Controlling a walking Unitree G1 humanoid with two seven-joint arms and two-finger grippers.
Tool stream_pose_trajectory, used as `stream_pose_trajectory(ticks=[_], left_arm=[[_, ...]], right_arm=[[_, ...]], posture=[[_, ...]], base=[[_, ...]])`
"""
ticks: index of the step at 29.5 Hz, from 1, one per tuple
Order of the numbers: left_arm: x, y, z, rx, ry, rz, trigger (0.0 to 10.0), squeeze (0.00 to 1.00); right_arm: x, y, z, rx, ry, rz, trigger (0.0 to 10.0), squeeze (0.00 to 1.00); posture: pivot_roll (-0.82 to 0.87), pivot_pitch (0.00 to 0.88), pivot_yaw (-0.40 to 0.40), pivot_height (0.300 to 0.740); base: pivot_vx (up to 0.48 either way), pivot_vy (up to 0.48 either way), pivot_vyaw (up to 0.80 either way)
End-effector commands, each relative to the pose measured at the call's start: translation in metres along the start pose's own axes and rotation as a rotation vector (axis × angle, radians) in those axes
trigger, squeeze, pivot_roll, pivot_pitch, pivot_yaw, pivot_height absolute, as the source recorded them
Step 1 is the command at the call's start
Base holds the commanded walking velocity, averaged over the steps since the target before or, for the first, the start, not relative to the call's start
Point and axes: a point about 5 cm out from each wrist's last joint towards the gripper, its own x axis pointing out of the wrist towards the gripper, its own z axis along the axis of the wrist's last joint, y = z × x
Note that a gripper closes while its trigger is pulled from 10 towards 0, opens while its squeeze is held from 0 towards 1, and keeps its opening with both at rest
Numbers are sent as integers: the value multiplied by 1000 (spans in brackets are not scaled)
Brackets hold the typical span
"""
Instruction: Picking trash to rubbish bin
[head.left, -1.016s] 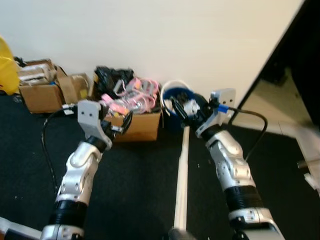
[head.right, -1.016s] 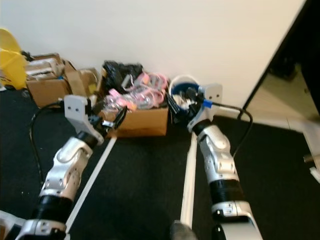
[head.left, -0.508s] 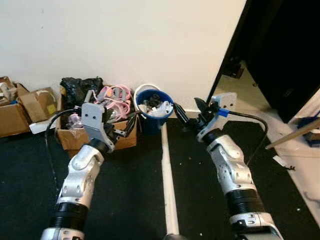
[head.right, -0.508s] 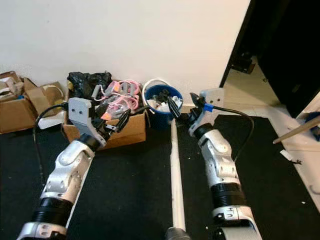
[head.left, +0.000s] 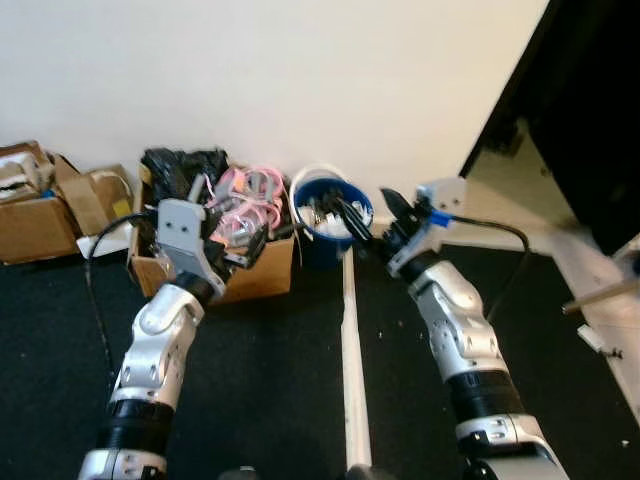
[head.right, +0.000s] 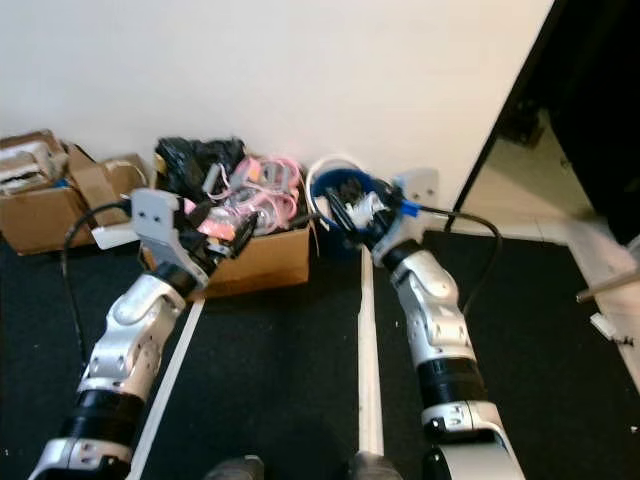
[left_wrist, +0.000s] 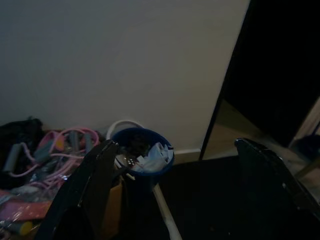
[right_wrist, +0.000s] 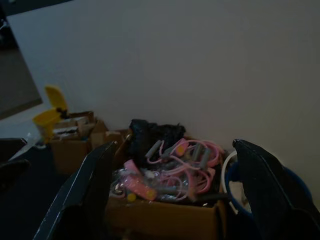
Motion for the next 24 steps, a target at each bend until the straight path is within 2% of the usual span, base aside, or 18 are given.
stream_pose_trajectory(ticks=[1, 24], left_arm=[[2, -4, -2, -10, 10, -17, 10000, 0], [2, -4, -3, -13, 9, -23, 10000, 0]], right_arm=[[-5, -8, -2, 4, 18, -26, 10000, 0], [-5, -8, -3, 10, 17, -21, 10000, 0]], posture=[[22, 0, -11, 740], [21, 0, -12, 740]], base=[[304, 0, -800], [301, 0, -799]])
